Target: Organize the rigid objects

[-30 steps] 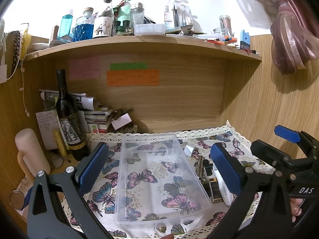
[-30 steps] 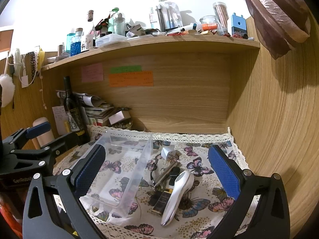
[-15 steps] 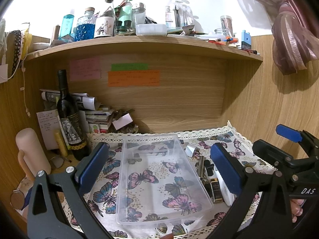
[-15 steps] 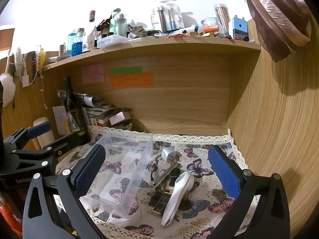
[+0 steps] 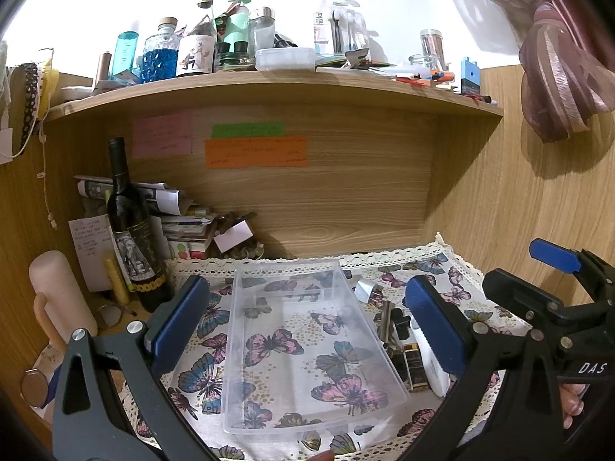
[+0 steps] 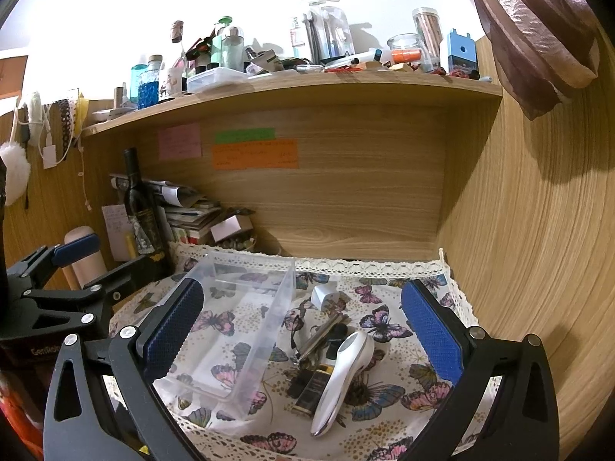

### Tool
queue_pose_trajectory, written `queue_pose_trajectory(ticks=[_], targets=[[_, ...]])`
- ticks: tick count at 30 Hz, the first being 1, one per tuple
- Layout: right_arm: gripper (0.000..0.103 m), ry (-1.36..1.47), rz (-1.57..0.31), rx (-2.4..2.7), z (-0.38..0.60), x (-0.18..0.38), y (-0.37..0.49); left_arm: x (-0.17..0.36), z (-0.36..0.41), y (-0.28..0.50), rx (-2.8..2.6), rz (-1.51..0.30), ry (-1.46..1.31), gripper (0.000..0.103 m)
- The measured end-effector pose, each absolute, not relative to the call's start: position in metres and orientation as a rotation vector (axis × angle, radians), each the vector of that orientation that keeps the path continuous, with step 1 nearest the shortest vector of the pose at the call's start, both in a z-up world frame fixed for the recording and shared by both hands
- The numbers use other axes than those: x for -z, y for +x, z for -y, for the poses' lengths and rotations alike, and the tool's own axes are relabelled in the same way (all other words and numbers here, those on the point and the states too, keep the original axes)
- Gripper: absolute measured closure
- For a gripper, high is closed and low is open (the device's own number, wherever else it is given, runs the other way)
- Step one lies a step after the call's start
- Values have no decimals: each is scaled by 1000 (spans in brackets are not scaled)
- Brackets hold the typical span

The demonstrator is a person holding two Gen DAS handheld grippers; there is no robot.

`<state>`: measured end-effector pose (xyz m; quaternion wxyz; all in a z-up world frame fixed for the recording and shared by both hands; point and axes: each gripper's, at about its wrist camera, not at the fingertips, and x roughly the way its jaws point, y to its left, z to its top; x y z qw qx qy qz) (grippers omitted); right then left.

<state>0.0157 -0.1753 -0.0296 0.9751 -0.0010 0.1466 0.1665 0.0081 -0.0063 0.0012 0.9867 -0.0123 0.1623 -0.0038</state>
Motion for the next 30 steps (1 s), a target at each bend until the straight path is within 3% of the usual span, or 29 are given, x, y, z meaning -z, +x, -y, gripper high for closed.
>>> queue_pose_trajectory(ticks=[12, 15, 17, 23, 28, 30], targets=[[0, -1, -333, -336, 177, 35, 32, 2, -2, 21, 40, -352, -66, 0], [1, -8, -372, -338, 176, 42, 44, 7, -8, 28, 24, -384, -69, 19], [5, -12, -399, -336, 176, 46, 53, 12, -16, 37, 10, -422, -69, 22], [29, -20, -495, -361, 175, 58, 79, 30, -37, 61, -44, -520, -49, 40], [50, -21, -572, -370, 177, 66, 101, 49, -56, 85, -38, -650, -62, 64], [56, -24, -597, -376, 177, 69, 108, 56, -64, 94, -31, -701, -78, 68]])
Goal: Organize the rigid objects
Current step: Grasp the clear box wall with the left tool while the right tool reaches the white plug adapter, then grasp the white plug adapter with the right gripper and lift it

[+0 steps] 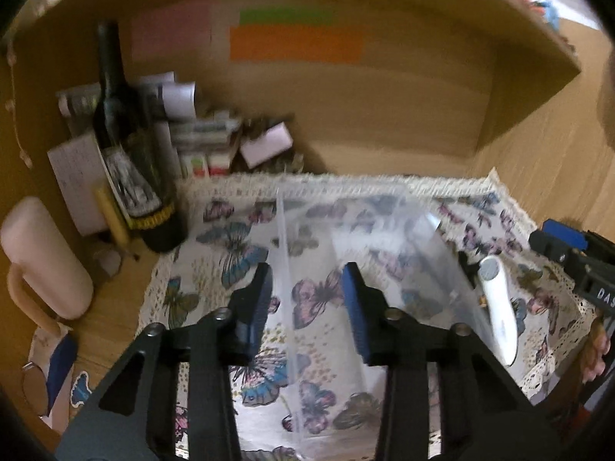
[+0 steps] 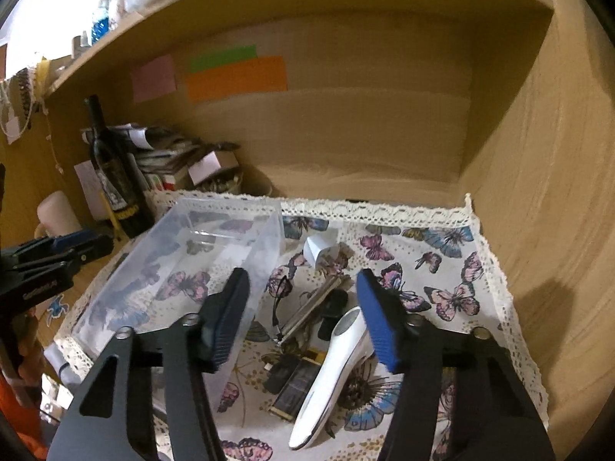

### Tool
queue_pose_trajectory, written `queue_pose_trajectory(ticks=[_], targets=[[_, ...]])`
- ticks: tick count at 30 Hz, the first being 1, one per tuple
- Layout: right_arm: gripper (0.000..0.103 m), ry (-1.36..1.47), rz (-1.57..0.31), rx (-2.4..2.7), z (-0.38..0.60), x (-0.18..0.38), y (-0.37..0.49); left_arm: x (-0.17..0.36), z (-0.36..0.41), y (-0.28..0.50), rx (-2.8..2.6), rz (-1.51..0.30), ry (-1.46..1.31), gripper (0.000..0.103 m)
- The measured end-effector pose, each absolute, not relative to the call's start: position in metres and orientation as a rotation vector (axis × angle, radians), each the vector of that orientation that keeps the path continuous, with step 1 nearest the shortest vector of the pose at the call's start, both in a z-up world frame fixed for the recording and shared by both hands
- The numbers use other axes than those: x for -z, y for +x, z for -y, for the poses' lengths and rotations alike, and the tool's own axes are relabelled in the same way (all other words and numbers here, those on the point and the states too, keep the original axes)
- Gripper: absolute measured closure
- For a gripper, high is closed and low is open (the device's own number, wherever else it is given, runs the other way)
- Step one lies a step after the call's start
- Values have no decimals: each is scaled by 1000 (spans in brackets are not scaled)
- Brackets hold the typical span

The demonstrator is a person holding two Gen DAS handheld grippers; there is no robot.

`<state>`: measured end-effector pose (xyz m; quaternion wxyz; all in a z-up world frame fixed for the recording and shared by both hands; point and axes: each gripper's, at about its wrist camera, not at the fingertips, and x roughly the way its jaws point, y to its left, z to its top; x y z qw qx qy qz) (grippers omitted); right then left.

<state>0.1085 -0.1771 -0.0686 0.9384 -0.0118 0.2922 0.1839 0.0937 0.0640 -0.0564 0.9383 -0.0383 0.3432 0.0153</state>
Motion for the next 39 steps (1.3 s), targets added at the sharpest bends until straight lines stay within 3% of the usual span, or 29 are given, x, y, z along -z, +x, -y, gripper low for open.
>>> queue_pose_trajectory(ticks=[4, 13, 39], targets=[[65, -35, -655, -393, 173, 75, 130, 70, -72, 107, -17, -799, -91, 79], [69, -74, -745, -389, 161, 88, 173, 94, -73, 127, 47, -942, -69, 93], [67, -195, -989, -390, 127, 137, 274, 92, -91, 131, 137, -989, -141, 93]])
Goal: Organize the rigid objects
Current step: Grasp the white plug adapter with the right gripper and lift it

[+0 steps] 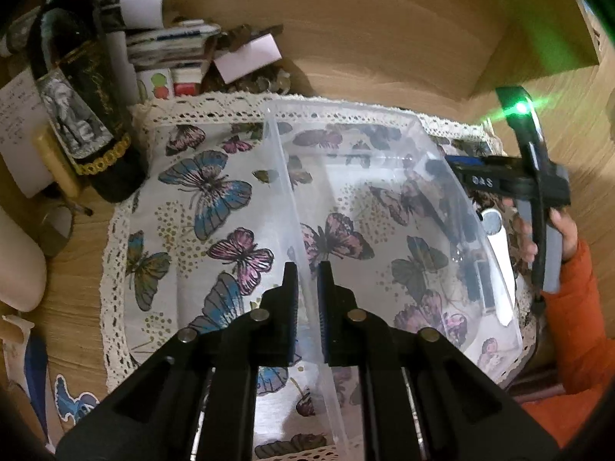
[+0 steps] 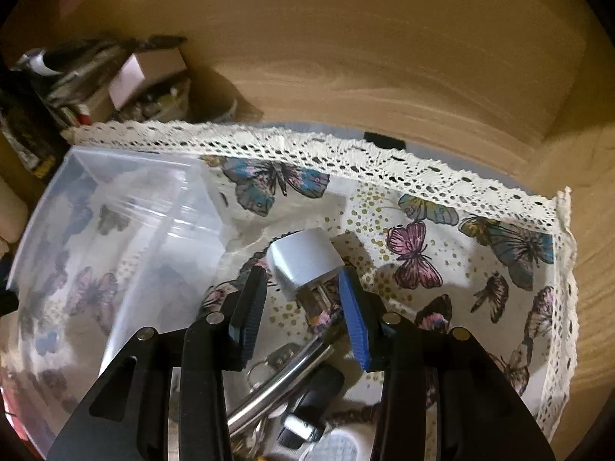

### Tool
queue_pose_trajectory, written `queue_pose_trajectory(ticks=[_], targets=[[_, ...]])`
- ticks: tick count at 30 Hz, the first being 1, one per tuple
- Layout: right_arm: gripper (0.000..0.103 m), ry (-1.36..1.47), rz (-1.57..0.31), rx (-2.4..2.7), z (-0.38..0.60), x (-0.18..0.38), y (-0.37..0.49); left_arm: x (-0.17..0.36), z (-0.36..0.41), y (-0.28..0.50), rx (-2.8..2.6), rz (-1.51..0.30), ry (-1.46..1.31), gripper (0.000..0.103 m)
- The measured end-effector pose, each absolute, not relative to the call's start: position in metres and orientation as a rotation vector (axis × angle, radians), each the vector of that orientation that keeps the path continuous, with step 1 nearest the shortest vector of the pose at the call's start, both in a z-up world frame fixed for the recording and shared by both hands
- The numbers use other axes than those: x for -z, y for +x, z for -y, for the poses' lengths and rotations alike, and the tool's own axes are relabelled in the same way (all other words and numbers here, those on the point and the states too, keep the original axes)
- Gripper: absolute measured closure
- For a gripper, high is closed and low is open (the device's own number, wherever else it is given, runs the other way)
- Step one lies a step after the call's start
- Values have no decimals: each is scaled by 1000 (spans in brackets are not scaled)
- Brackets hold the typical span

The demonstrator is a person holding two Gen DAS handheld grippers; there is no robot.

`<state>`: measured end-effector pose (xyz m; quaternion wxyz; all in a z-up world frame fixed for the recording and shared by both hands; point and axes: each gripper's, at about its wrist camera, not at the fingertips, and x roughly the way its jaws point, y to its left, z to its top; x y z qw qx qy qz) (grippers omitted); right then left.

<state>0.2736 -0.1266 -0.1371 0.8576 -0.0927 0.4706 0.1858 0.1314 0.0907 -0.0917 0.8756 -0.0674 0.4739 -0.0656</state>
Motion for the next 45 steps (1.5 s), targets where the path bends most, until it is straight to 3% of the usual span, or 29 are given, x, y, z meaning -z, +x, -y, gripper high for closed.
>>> queue_pose_trajectory(ticks=[7, 10, 13, 14, 16, 18, 23, 24, 25, 26, 33, 45], targets=[[67, -261, -991, -389, 114, 145, 284, 93, -89, 131, 120, -977, -128, 94], [73, -275, -984, -392, 111, 146, 285, 93, -89, 131, 115, -974, -125, 94], [73, -289, -980, -388, 111, 144, 283, 92, -88, 131, 111, -970, -117, 94], [71, -292, -981, -380, 106, 145, 285, 92, -88, 130, 111, -969, -116, 94], [46, -290, -971, -376, 106, 140, 281, 93, -88, 131, 111, -967, -116, 94], [43, -316, -930, -348, 103, 137, 278, 93, -88, 131, 109, -964, -117, 94], [43, -340, -929, -353, 95, 145, 292, 92, -88, 131, 102, -962, -116, 94], [47, -342, -935, -361, 94, 147, 296, 92, -88, 131, 101, -963, -116, 94], [60, -341, -944, -376, 91, 150, 300, 92, -87, 131, 100, -963, -114, 94], [65, -338, -957, -387, 91, 153, 302, 92, -87, 131, 99, -964, -113, 94], [66, -283, -912, -381, 107, 138, 287, 92, -87, 131, 91, -965, -106, 94], [66, -236, -702, -449, 117, 60, 205, 92, -87, 130, 87, -953, -99, 94]])
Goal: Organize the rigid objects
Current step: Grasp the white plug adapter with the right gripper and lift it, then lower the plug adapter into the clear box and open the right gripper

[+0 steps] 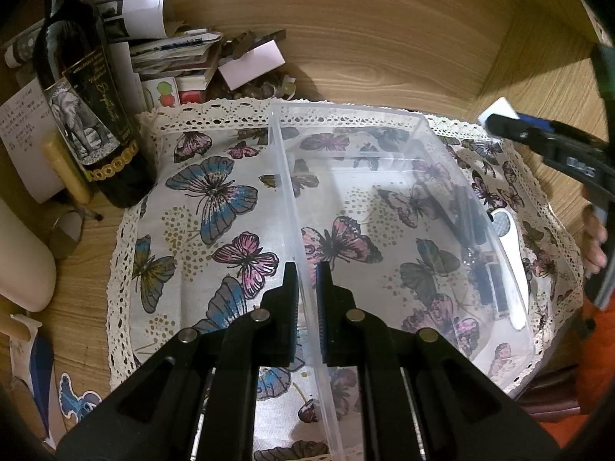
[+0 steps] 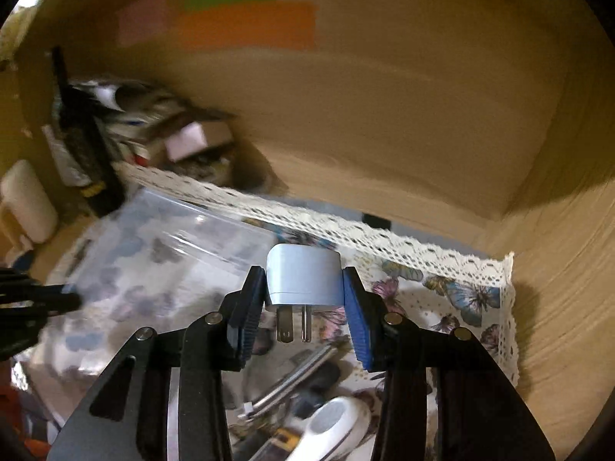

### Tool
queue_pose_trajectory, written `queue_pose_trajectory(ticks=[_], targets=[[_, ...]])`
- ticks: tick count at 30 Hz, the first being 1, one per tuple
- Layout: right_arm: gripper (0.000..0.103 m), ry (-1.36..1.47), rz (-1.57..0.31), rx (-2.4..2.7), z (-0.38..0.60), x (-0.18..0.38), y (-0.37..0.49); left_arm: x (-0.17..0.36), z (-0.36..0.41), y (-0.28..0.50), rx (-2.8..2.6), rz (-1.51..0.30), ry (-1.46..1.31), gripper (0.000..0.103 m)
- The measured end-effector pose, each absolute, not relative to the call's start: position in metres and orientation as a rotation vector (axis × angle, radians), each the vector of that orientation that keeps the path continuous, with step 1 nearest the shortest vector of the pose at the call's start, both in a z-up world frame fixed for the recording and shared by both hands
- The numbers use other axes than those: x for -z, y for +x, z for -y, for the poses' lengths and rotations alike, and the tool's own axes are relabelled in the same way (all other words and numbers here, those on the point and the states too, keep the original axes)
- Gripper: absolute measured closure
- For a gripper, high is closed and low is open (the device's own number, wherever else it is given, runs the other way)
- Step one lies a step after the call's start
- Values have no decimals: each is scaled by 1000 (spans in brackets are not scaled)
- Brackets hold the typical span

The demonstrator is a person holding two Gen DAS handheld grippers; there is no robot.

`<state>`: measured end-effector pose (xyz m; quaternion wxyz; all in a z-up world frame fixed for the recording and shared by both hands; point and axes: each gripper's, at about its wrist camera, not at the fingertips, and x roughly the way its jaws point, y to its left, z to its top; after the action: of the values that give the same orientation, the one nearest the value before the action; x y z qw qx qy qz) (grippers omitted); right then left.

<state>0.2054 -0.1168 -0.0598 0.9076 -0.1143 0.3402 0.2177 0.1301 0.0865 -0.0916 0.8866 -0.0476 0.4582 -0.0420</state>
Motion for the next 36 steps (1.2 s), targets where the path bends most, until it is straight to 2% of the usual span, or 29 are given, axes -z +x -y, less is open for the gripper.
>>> queue_pose_trajectory(ticks=[6, 23, 28, 36], targets=[[66, -254, -674, -528, 90, 47, 170, 92, -86, 130, 87, -944, -96, 94], [65, -289, -826, -659, 25, 94, 174, 92, -86, 129, 93, -935, -95, 94], [51, -315, -787, -653, 22, 88, 165, 92, -86, 129, 94, -935, -93, 94], [46, -266, -710, -570, 56, 63, 156, 92, -84, 128, 88, -929, -80, 94]])
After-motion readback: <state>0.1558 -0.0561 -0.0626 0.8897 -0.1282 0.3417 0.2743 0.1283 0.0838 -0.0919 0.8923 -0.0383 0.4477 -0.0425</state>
